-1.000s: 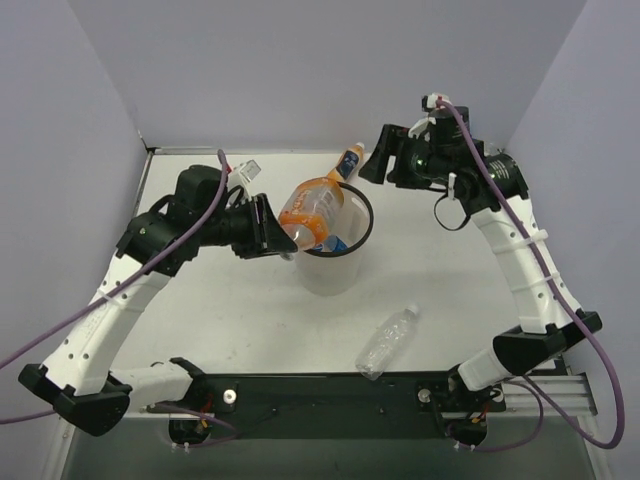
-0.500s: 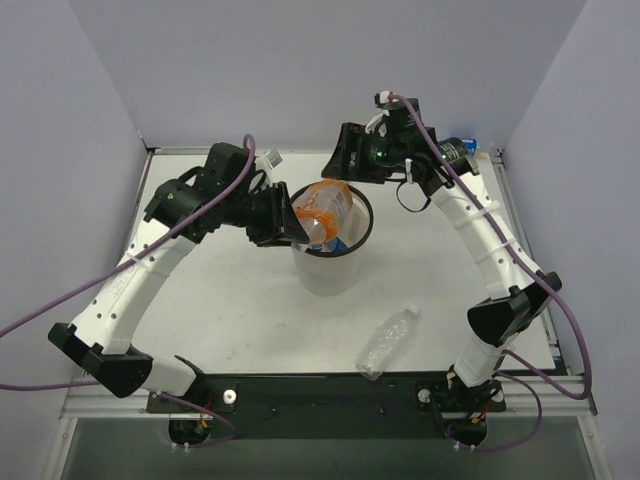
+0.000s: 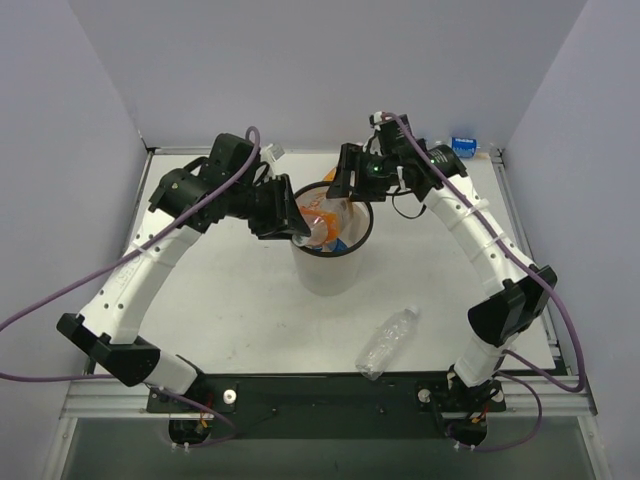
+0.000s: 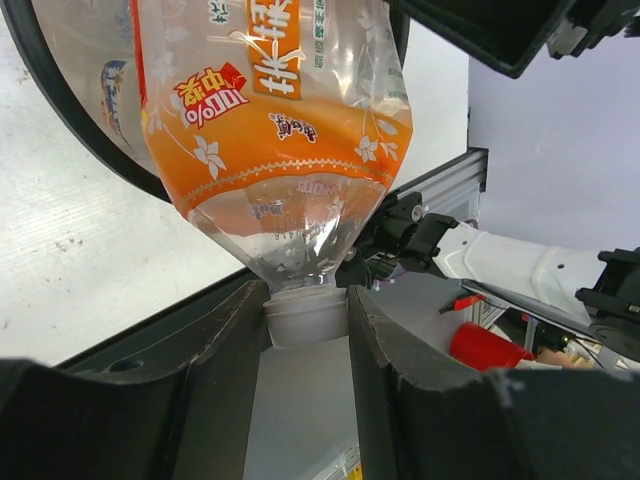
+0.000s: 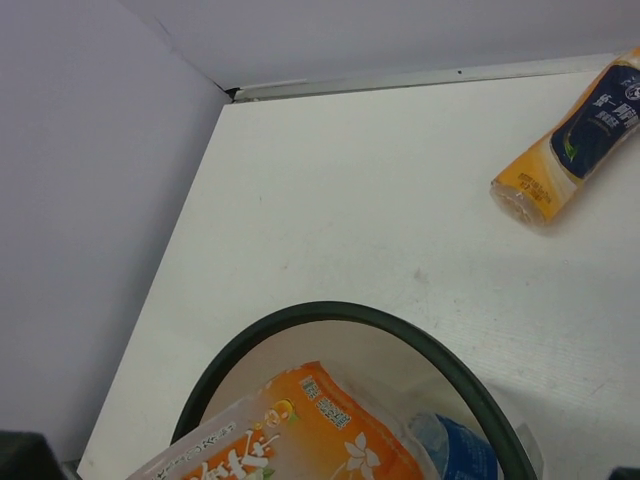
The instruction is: Put the plastic bottles in the bin
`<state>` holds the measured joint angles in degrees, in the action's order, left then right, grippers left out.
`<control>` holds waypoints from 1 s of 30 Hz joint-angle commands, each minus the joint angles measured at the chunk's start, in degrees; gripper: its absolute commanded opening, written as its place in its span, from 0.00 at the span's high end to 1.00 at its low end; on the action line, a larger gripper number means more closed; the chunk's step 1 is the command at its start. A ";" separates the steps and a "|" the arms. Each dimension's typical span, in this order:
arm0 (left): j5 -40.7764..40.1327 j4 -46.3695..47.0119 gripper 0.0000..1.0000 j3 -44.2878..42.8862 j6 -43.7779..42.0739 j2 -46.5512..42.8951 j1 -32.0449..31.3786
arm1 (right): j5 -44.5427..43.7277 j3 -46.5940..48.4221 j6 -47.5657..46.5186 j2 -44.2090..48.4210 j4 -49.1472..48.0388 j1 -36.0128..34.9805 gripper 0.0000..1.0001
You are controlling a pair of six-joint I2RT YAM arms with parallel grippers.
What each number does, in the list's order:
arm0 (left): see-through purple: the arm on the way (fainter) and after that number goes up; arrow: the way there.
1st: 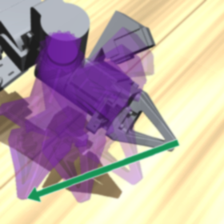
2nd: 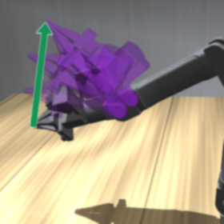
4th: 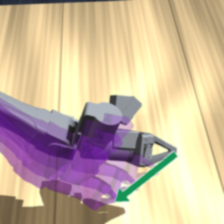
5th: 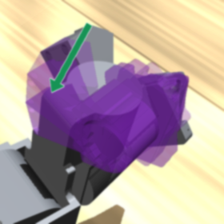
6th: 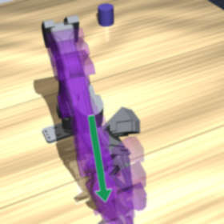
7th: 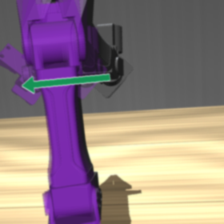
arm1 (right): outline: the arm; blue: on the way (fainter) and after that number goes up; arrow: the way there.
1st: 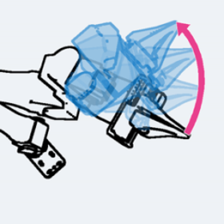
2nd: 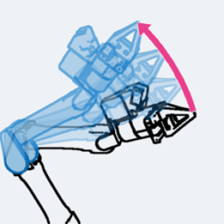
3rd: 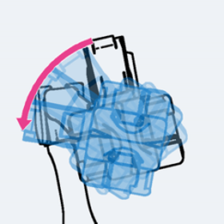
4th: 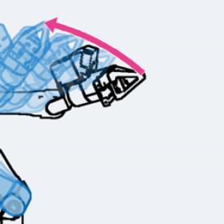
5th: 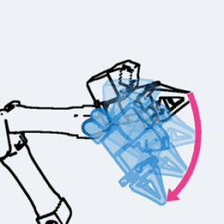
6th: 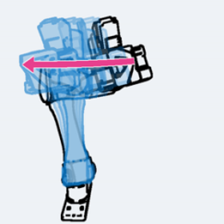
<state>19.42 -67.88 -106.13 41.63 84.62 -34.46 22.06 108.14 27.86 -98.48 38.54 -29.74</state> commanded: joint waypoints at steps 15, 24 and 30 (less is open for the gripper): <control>-6.76 5.66 0.16 -17.44 -4.80 7.32 0.35 | 0.26 2.52 -0.35 7.42 3.55 2.14 0.41; -8.53 11.53 0.22 -1.84 -6.83 -3.92 9.39 | -2.46 -6.00 -2.10 11.82 4.61 -4.00 0.44; -10.63 15.67 0.22 3.91 -7.87 -9.65 16.88 | -6.15 -1.80 -3.25 5.16 6.19 -6.74 0.44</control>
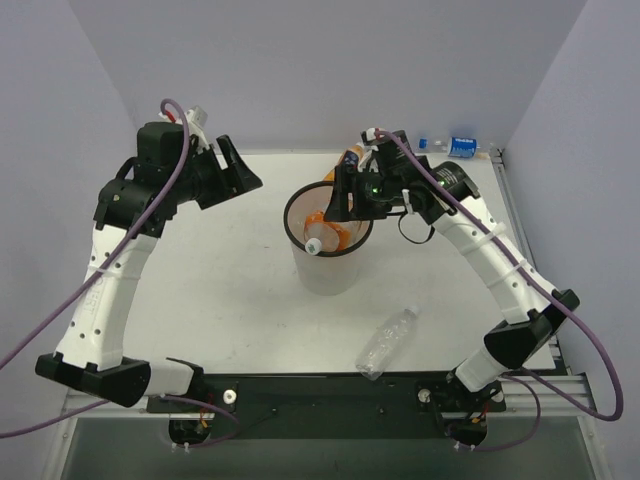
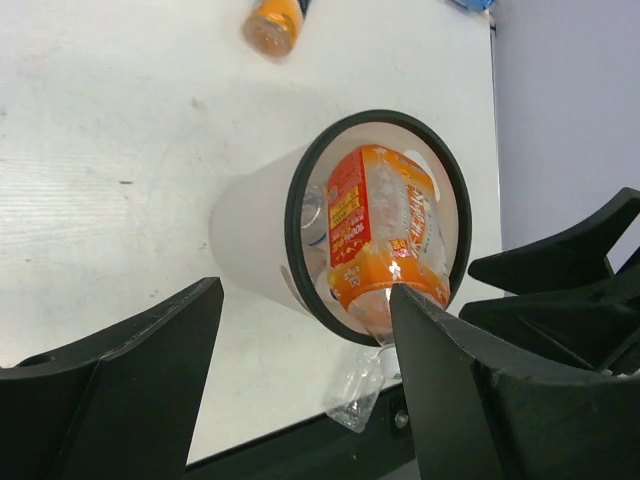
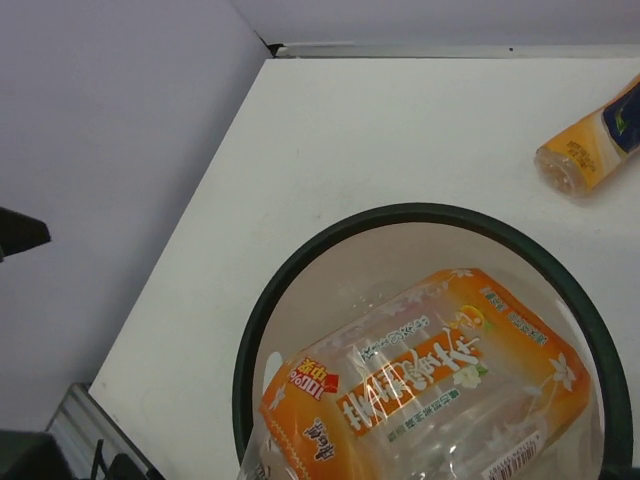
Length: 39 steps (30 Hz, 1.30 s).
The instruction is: Put the plastic bottles in the bin
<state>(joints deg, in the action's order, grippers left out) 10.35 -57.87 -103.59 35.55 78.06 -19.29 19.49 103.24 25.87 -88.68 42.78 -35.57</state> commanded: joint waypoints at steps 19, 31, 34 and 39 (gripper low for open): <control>-0.15 9.96 0.22 11.56 -1.98 -6.34 3.12 | -5.07 14.71 -3.71 -9.14 7.93 -0.37 0.43; -1.21 12.69 0.22 16.05 -2.85 -7.22 3.20 | -13.94 26.73 -10.92 -17.13 18.37 -7.58 0.41; -1.21 12.51 0.22 16.66 -2.94 -7.48 3.29 | -17.81 28.59 -12.24 -20.91 23.12 -8.46 0.41; -0.86 12.69 0.22 17.81 -2.94 -7.75 3.38 | -22.21 21.22 -13.21 -21.01 24.45 -8.37 0.41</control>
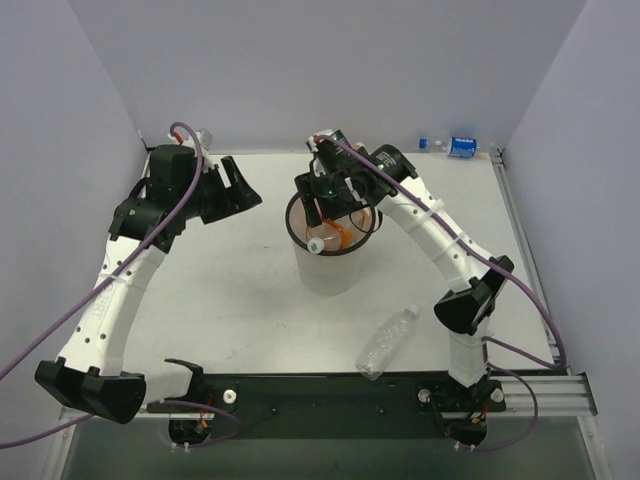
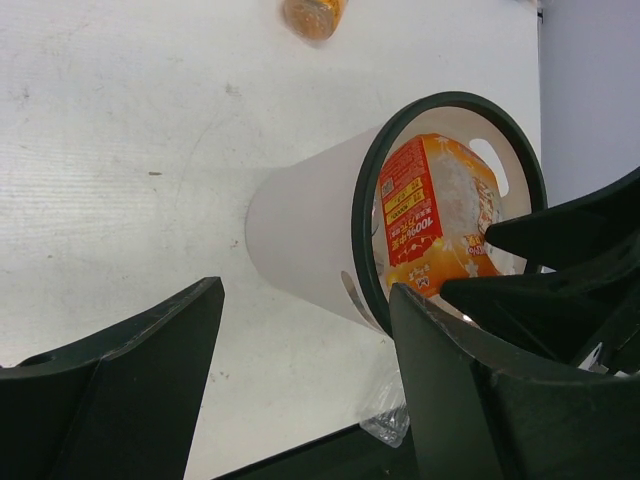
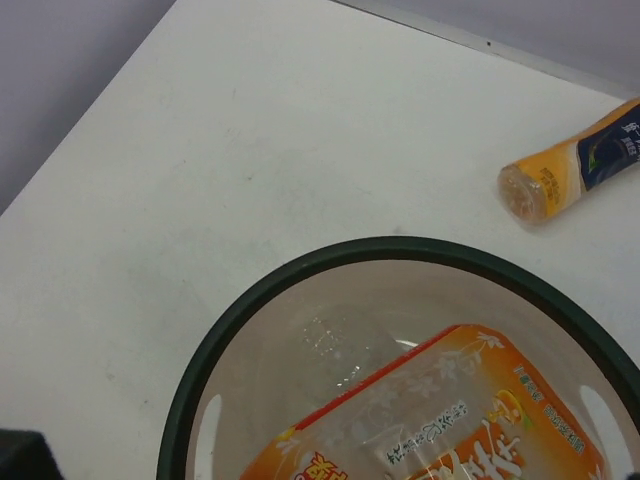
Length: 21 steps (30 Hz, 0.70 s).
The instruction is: Put the plastic bottles in the bin
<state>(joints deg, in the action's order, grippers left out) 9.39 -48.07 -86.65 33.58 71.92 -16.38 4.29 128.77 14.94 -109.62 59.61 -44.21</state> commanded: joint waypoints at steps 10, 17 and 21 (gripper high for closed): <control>2.56 5.53 0.22 2.97 0.16 -0.47 0.39 | -2.56 3.24 -1.93 3.10 5.95 1.58 0.35; 5.91 10.45 0.22 5.00 2.28 3.04 -1.89 | 1.42 -2.55 0.97 10.12 0.16 3.07 0.31; 6.70 9.76 0.24 1.06 1.40 8.23 -4.71 | 1.33 -7.47 1.41 14.69 -1.25 4.74 0.31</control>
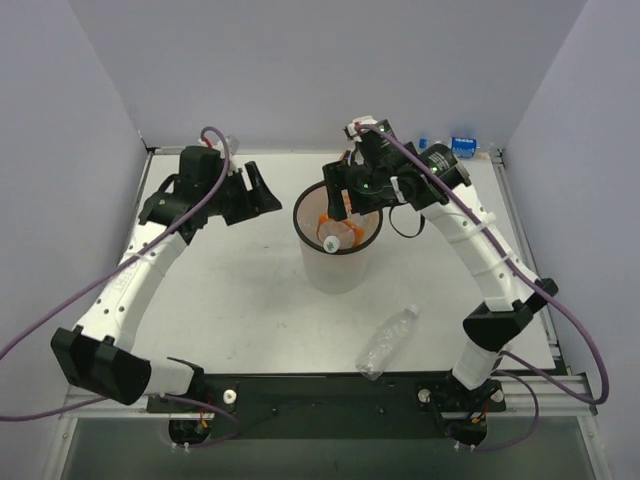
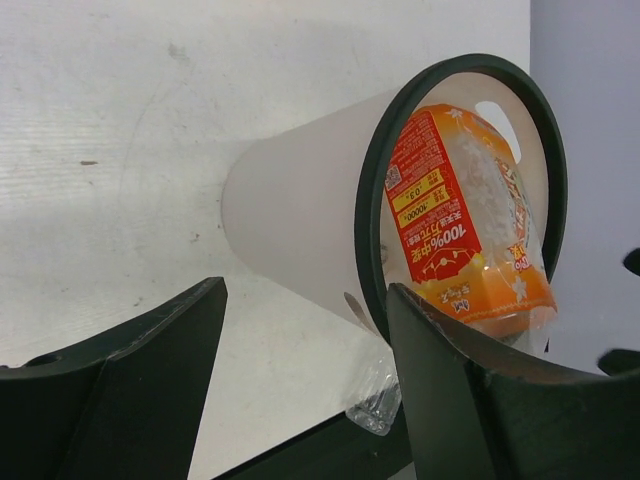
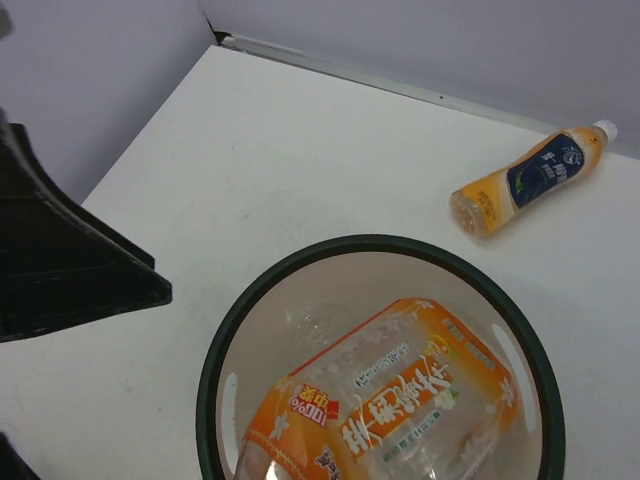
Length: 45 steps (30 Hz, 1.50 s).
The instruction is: Put the plastic bottles in the bin
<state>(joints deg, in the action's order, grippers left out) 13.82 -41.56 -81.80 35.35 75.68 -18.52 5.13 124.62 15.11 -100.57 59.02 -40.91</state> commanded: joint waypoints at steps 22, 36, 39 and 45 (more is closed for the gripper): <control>-7.15 -13.90 0.41 -29.56 -10.48 24.25 -10.04 | -0.64 -29.86 4.13 28.14 -2.95 11.63 0.36; -11.71 -14.34 0.78 -29.65 -13.91 26.27 -11.71 | -3.89 -53.32 14.06 39.57 -4.53 12.34 0.38; -12.59 -13.99 0.88 -30.00 -14.17 26.18 -11.71 | -4.16 -57.10 16.35 40.28 -5.50 12.43 0.38; -18.47 -15.04 1.00 -32.28 -16.45 26.36 -11.62 | -4.95 -62.65 19.34 40.98 -8.48 12.34 0.37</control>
<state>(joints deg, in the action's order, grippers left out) 0.71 -56.99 -109.73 21.21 102.30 -30.35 2.15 64.79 29.47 -60.29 51.68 -28.84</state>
